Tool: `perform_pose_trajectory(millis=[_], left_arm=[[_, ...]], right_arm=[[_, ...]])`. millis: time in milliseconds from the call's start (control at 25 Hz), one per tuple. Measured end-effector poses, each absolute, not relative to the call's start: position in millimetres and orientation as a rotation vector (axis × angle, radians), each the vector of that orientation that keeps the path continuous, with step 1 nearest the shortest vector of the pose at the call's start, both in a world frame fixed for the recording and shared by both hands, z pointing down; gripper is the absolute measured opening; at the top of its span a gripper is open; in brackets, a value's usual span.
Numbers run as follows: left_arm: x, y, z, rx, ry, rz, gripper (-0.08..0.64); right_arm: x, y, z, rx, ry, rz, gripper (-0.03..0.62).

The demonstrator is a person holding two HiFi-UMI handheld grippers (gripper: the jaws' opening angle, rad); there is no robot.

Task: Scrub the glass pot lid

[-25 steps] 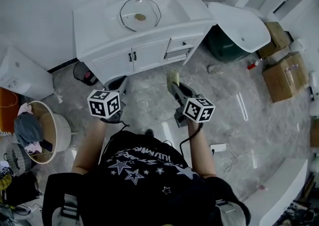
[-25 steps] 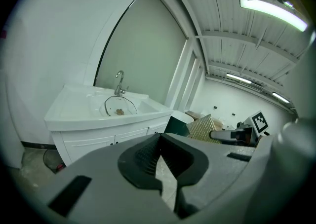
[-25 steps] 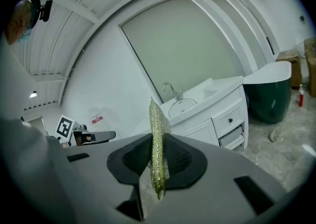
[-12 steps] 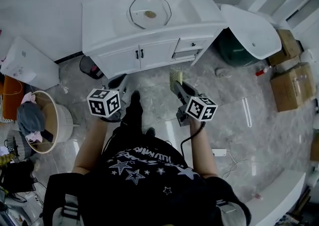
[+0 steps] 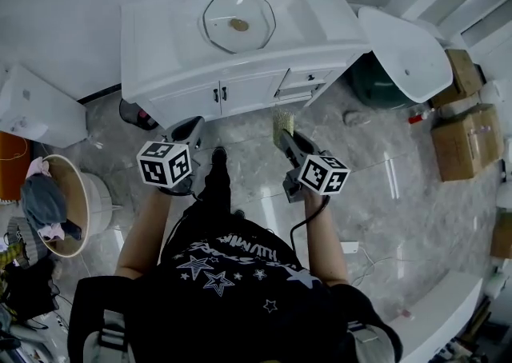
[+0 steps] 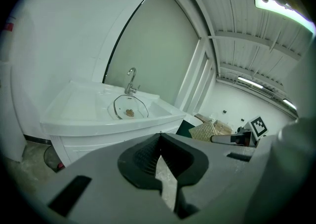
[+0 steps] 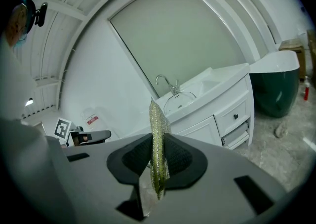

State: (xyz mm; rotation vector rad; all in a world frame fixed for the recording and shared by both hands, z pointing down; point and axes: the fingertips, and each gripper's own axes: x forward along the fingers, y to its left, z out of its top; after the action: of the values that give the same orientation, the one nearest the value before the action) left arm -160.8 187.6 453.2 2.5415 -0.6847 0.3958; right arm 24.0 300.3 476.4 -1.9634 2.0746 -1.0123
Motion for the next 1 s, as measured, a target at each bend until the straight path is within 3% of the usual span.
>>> perform_pose_trajectory(millis=[400,1000], left_arm=[[-96,34,456,2.539,-0.646,0.373,0.009],[-48,-129,465,2.491,-0.606,0.368,0.009]], right_arm=[[88,148,473,-2.009,2.070,-1.001,0.067],[126,-41,462,-2.011,2.143,-1.011,0.067]])
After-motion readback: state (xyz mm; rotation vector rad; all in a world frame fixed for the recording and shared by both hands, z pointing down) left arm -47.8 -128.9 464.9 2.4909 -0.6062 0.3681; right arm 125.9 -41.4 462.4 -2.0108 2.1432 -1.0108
